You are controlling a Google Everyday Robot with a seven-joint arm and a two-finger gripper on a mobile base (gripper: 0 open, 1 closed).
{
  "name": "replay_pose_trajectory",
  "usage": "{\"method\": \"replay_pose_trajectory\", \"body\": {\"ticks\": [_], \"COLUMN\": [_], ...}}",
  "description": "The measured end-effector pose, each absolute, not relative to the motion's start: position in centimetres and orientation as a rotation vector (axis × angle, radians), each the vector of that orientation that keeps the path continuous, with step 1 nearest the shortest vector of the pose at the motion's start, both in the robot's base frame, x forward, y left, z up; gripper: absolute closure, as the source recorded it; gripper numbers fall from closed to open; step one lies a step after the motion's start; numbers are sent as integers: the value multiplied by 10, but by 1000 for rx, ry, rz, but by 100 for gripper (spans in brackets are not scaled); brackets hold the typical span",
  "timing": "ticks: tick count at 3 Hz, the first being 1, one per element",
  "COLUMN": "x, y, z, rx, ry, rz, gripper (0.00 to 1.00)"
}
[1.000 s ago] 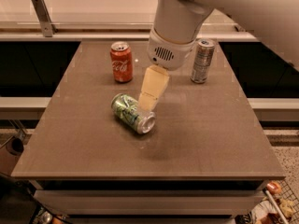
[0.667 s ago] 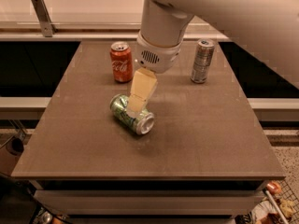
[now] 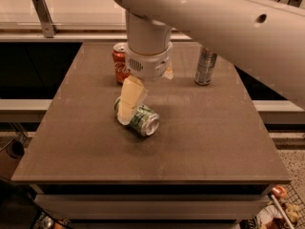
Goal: Place green can upright
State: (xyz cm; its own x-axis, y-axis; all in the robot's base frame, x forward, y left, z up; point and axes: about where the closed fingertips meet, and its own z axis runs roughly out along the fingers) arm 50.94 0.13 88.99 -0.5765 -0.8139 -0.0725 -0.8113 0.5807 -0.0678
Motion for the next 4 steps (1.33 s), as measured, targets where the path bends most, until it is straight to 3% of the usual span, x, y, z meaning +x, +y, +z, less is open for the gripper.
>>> {"method": "replay_pose_trajectory", "body": {"ticks": [4], "x": [511], "y": [27], "z": [849], "rx": [-1127], "ry": [2832], "rz": [39], "gripper": [0]}}
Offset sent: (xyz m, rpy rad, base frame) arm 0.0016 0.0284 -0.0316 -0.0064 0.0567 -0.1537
